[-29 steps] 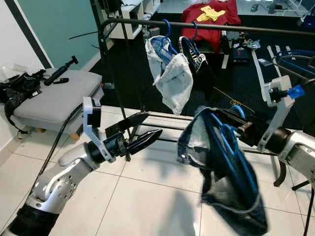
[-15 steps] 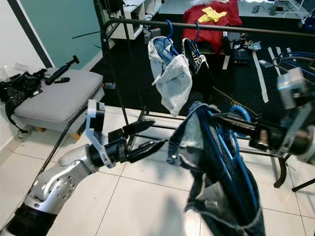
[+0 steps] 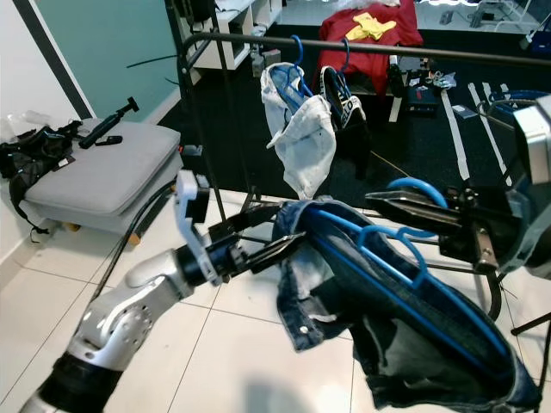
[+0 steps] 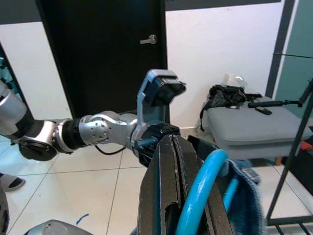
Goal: Hang hanger
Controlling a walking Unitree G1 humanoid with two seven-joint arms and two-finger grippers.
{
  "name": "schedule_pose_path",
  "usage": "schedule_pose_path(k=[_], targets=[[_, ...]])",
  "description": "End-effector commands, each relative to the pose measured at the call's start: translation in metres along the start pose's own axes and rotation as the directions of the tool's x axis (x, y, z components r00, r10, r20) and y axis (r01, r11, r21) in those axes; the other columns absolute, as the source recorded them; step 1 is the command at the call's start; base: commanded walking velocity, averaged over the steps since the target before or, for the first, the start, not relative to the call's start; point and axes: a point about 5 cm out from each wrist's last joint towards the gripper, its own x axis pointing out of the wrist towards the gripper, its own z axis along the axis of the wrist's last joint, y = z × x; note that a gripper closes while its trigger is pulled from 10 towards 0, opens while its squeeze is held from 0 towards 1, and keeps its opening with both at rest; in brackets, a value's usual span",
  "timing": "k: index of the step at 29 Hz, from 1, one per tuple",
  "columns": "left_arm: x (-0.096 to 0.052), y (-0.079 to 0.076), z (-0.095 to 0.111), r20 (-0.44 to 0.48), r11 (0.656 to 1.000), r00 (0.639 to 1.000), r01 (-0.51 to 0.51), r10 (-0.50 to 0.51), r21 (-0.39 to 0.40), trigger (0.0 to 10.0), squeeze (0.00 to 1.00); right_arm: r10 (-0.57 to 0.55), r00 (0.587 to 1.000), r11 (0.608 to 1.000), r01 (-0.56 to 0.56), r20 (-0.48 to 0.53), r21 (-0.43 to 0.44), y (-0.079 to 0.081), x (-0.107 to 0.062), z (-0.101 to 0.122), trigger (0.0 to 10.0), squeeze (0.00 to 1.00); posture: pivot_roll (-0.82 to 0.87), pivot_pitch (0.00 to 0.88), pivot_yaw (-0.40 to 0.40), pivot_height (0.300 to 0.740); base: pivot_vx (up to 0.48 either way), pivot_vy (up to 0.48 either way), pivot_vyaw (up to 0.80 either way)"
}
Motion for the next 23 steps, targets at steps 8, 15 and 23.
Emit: schedule_pose_path(k=[8, 15, 23], targets=[[0.005, -0.008, -0.008, -0.099, 1.0, 0.995, -0.029, 0.028, -0.008, 10.0, 0.0, 0.07, 0.997, 0.997, -0.068, 0.04, -0.044, 0.003, 0.015, 0.005, 0.0, 0.0, -0.06, 0.104, 0.055, 0.74, 0.0, 0.0, 0.0], [0.004, 0.004, -0.027, -0.258, 0.979, 0.955, -0.101, 0.145, 0.179, 10.0, 0.0, 0.103, 0.991, 0.994, -0.099, 0.087, -0.048, 0.006, 0.027, 0.006, 0.0, 0.0, -0.07, 0.105, 0.056, 0.74, 0.0, 0.0, 0.0], [-0.001, 0.026, -0.021, -0.259, 0.913, 0.909, -0.232, 0.326, 0.334, 10.0, 0.0, 0.098, 0.989, 0.995, -0.096, 0.111, -0.023, 0.001, 0.034, -0.003, 0.0, 0.0, -0.06, 0.103, 0.053, 0.74, 0.0, 0.0, 0.0]])
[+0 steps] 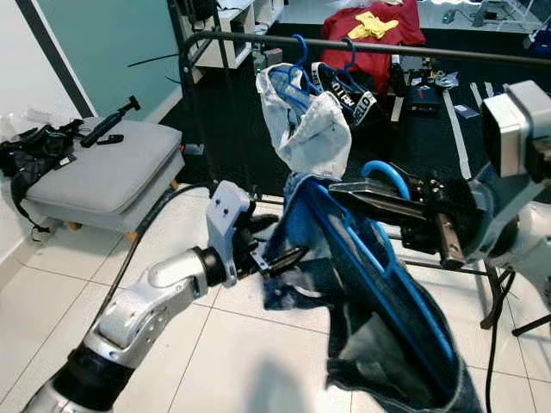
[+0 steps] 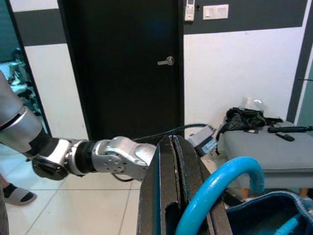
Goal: Hang hanger
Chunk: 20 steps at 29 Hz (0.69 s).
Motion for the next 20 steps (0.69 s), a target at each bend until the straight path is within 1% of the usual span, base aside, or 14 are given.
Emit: schedule_pose_path(k=[1, 3, 4, 5, 6, 8, 9, 13, 16, 17, 20], targets=[[-0.004, 0.01, -0.004, -0.022, 0.997, 0.998, -0.062, 0.062, 0.037, 10.0, 0.0, 0.017, 1.0, 0.999, -0.017, 0.011, -0.035, 0.001, 0.004, 0.003, 0.0, 0.0, -0.06, 0.103, 0.053, 0.74, 0.0, 0.0, 0.0], [-0.007, 0.026, -0.004, -0.027, 0.983, 0.984, -0.176, 0.178, 0.056, 10.0, 0.0, 0.02, 1.0, 1.0, -0.02, 0.02, -0.023, 0.0, 0.006, 0.0, 0.0, 0.0, -0.06, 0.103, 0.05, 0.74, 0.0, 0.0, 0.0], [-0.007, 0.026, -0.004, -0.027, 0.983, 0.984, -0.176, 0.178, 0.056, 10.0, 0.0, 0.02, 1.0, 1.0, -0.02, 0.02, -0.023, 0.0, 0.006, 0.0, 0.0, 0.0, -0.06, 0.103, 0.05, 0.74, 0.0, 0.0, 0.0], [-0.009, 0.031, -0.004, -0.025, 0.975, 0.976, -0.215, 0.217, 0.057, 10.0, 0.0, 0.022, 0.999, 1.0, -0.022, 0.024, -0.021, 0.0, 0.007, 0.0, 0.0, 0.0, -0.06, 0.102, 0.049, 0.74, 0.0, 0.0, 0.0], [-0.009, 0.031, -0.004, -0.025, 0.975, 0.976, -0.215, 0.217, 0.057, 10.0, 0.0, 0.022, 0.999, 1.0, -0.022, 0.024, -0.021, 0.0, 0.007, 0.0, 0.0, 0.0, -0.06, 0.102, 0.049, 0.74, 0.0, 0.0, 0.0], [-0.011, 0.036, -0.003, -0.018, 0.967, 0.968, -0.247, 0.249, 0.058, 10.0, 0.0, 0.027, 0.999, 1.0, -0.026, 0.029, -0.016, 0.0, 0.009, -0.001, 0.0, 0.0, -0.06, 0.102, 0.049, 0.74, 0.0, 0.0, 0.0], [-0.01, 0.037, -0.003, -0.015, 0.965, 0.967, -0.253, 0.255, 0.062, 0.0, 0.0, 0.028, 0.999, 1.0, -0.028, 0.032, -0.013, 0.0, 0.009, -0.002, 0.0, 0.0, -0.06, 0.102, 0.049, 0.74, 0.0, 0.0, 0.0], [-0.01, 0.036, -0.003, -0.014, 0.966, 0.968, -0.25, 0.251, 0.066, 0.0, 0.0, 0.03, 0.999, 0.999, -0.03, 0.034, -0.01, 0.0, 0.011, -0.003, 0.0, 0.0, -0.06, 0.102, 0.049, 0.74, 0.0, 0.0, 0.0], [-0.01, 0.035, -0.006, -0.03, 0.965, 0.969, -0.243, 0.247, 0.093, 0.0, 0.0, 0.05, 0.998, 0.999, -0.05, 0.047, -0.001, 0.005, 0.016, -0.006, 0.0, 0.0, -0.06, 0.104, 0.052, 0.74, 0.0, 0.0, 0.0], [-0.009, 0.036, -0.007, -0.033, 0.964, 0.967, -0.247, 0.251, 0.1, 10.0, 0.0, 0.056, 0.997, 0.998, -0.056, 0.049, 0.004, 0.006, 0.018, -0.007, 0.0, 0.0, -0.06, 0.105, 0.054, 0.74, 0.0, 0.0, 0.0], [-0.007, 0.036, -0.007, -0.032, 0.961, 0.965, -0.256, 0.26, 0.105, 10.0, 0.0, 0.063, 0.997, 0.998, -0.063, 0.049, 0.012, 0.008, 0.02, -0.009, 0.0, 0.0, -0.06, 0.105, 0.055, 0.74, 0.0, 0.0, 0.0]])
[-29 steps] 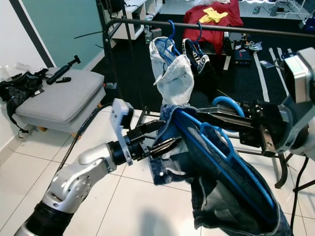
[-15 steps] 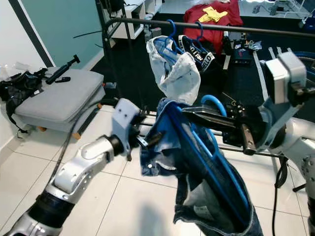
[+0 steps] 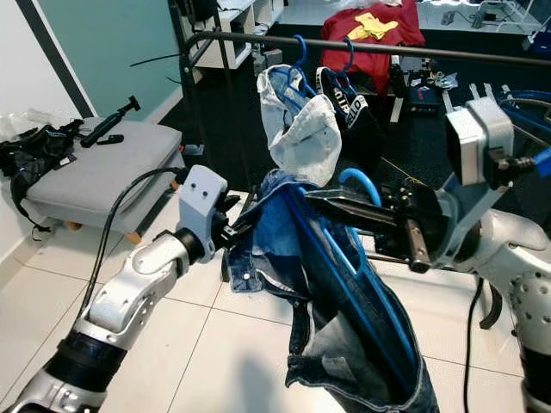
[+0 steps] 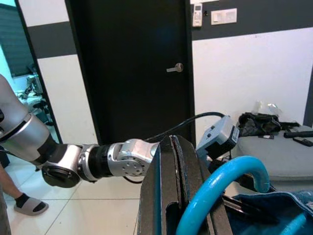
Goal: Hang hanger
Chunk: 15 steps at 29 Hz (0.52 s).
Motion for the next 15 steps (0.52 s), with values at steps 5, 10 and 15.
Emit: schedule_pose_path(k=[5, 10, 15], targets=[[0.004, 0.004, 0.002, 0.012, 0.999, 1.0, -0.022, 0.022, -0.027, 0.0, 0.0, 0.041, 0.999, 0.999, -0.041, -0.001, -0.007, 0.008, 0.008, -0.003, 0.0, 0.0, -0.06, 0.105, 0.055, 0.74, 0.0, 0.0, 0.0], [0.008, 0.01, 0.012, 0.053, 0.998, 0.998, -0.026, 0.029, -0.058, 0.0, 0.0, 0.015, 1.0, 1.0, -0.015, -0.014, 0.005, 0.006, 0.008, -0.009, 0.0, 0.0, -0.06, 0.104, 0.057, 0.74, 0.0, 0.0, 0.0], [0.008, 0.029, 0.019, 0.077, 0.995, 0.993, -0.091, 0.095, -0.049, 0.0, 0.0, -0.047, 0.997, 0.999, 0.047, -0.06, 0.002, 0.003, 0.001, -0.015, 0.0, 0.0, -0.06, 0.105, 0.059, 0.74, 0.0, 0.0, 0.0]])
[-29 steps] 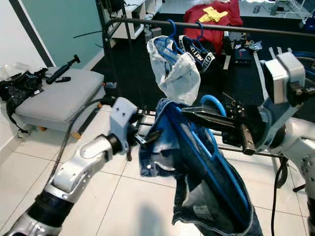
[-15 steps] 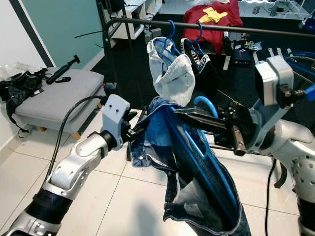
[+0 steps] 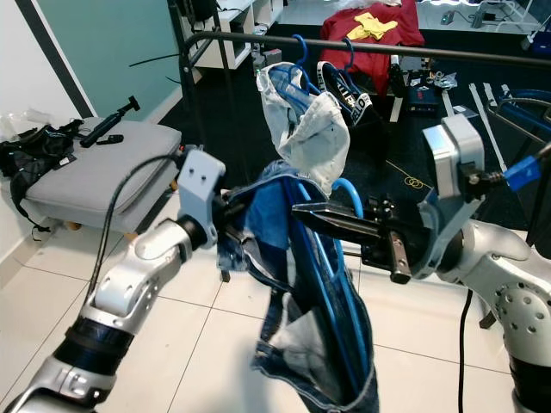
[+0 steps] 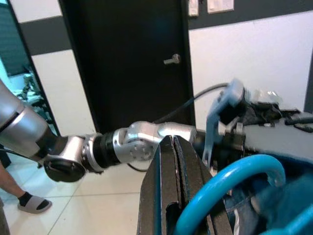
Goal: Hang hanger
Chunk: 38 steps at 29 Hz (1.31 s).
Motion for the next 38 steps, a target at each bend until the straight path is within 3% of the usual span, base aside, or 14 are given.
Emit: schedule_pose_path(k=[1, 4, 6, 7, 12, 19, 25, 29, 31, 33, 34, 36, 37, 38], targets=[[-0.003, 0.014, 0.0, 0.001, 0.999, 0.999, -0.049, 0.049, 0.006, 0.0, 0.0, -0.005, 1.0, 0.999, 0.005, -0.013, -0.033, 0.002, 0.0, 0.001, 0.0, 0.0, -0.06, 0.105, 0.059, 0.74, 0.0, 0.0, 0.0], [-0.004, 0.029, 0.004, 0.01, 0.995, 0.995, -0.099, 0.098, 0.028, 0.0, 0.0, -0.046, 0.998, 0.998, 0.045, -0.05, -0.035, 0.001, -0.007, -0.003, 0.0, 0.0, -0.06, 0.106, 0.06, 0.74, 0.0, 0.0, 0.0], [-0.004, 0.029, 0.004, 0.01, 0.995, 0.995, -0.099, 0.098, 0.028, 0.0, 0.0, -0.046, 0.998, 0.998, 0.045, -0.05, -0.035, 0.001, -0.007, -0.003, 0.0, 0.0, -0.06, 0.106, 0.06, 0.74, 0.0, 0.0, 0.0], [-0.006, 0.04, 0.008, 0.023, 0.99, 0.99, -0.139, 0.138, 0.027, 0.0, 0.0, -0.073, 0.992, 0.997, 0.071, -0.099, -0.027, 0.001, -0.012, -0.009, 0.0, 0.0, -0.06, 0.107, 0.062, 0.74, 0.0, 0.0, 0.0], [-0.007, 0.044, 0.012, 0.037, 0.988, 0.988, -0.153, 0.153, 0.011, 0.0, 0.0, -0.085, 0.985, 0.996, 0.085, -0.15, -0.011, 0.002, -0.014, -0.018, 0.0, 0.0, -0.06, 0.107, 0.063, 0.74, 0.0, 0.0, 0.0], [0.0, 0.03, 0.014, 0.055, 0.993, 0.992, -0.11, 0.113, -0.047, 0.0, 0.0, -0.044, 0.934, 0.997, 0.066, -0.354, 0.051, 0.012, -0.007, -0.06, 0.0, 0.0, -0.07, 0.104, 0.07, 0.74, 0.0, 0.0, 0.0], [0.011, 0.01, 0.02, 0.098, 0.996, 0.994, -0.028, 0.037, -0.09, 0.0, 0.0, 0.0, 0.923, 0.997, 0.031, -0.386, 0.074, 0.016, 0.0, -0.072, 0.0, 0.0, -0.06, 0.107, 0.068, 0.74, 0.0, 0.0, 0.0], [0.013, 0.006, 0.022, 0.106, 0.995, 0.994, -0.01, 0.021, -0.096, 0.0, 0.0, 0.005, 0.922, 0.997, 0.026, -0.387, 0.077, 0.017, 0.0, -0.073, 0.0, 0.0, -0.06, 0.107, 0.068, 0.74, 0.0, 0.0, 0.0], [0.02, -0.011, 0.028, 0.139, 0.993, 0.989, 0.055, -0.04, -0.106, 0.0, 0.0, 0.046, 0.917, 0.996, -0.009, -0.396, 0.094, 0.02, 0.006, -0.078, 0.0, 0.0, -0.07, 0.109, 0.068, 0.74, 0.0, 0.0, 0.0], [0.02, -0.011, 0.028, 0.139, 0.993, 0.989, 0.055, -0.04, -0.106, 0.0, 0.0, 0.046, 0.917, 0.996, -0.009, -0.396, 0.094, 0.02, 0.006, -0.078, 0.0, 0.0, -0.07, 0.109, 0.068, 0.74, 0.0, 0.0, 0.0], [0.024, -0.018, 0.032, 0.16, 0.991, 0.985, 0.082, -0.064, -0.107, 2.2, 0.0, 0.068, 0.913, 0.994, -0.028, -0.403, 0.105, 0.022, 0.008, -0.08, 0.0, 0.0, -0.07, 0.109, 0.068, 0.74, 0.0, 0.0, 0.0], [0.024, -0.018, 0.032, 0.16, 0.991, 0.985, 0.082, -0.064, -0.107, 2.2, 0.0, 0.068, 0.913, 0.994, -0.028, -0.403, 0.105, 0.022, 0.008, -0.08, 0.0, 0.0, -0.07, 0.109, 0.068, 0.74, 0.0, 0.0, 0.0], [0.028, -0.02, 0.036, 0.173, 0.991, 0.982, 0.09, -0.072, -0.101, 10.0, 0.0, 0.084, 0.908, 0.993, -0.041, -0.409, 0.114, 0.024, 0.009, -0.082, 0.0, 0.0, -0.07, 0.11, 0.068, 0.74, 0.0, 0.0, 0.0], [0.028, -0.02, 0.036, 0.173, 0.991, 0.982, 0.09, -0.072, -0.101, 10.0, 0.0, 0.084, 0.908, 0.993, -0.041, -0.409, 0.114, 0.024, 0.009, -0.082, 0.0, 0.0, -0.07, 0.11, 0.068, 0.74, 0.0, 0.0, 0.0]])
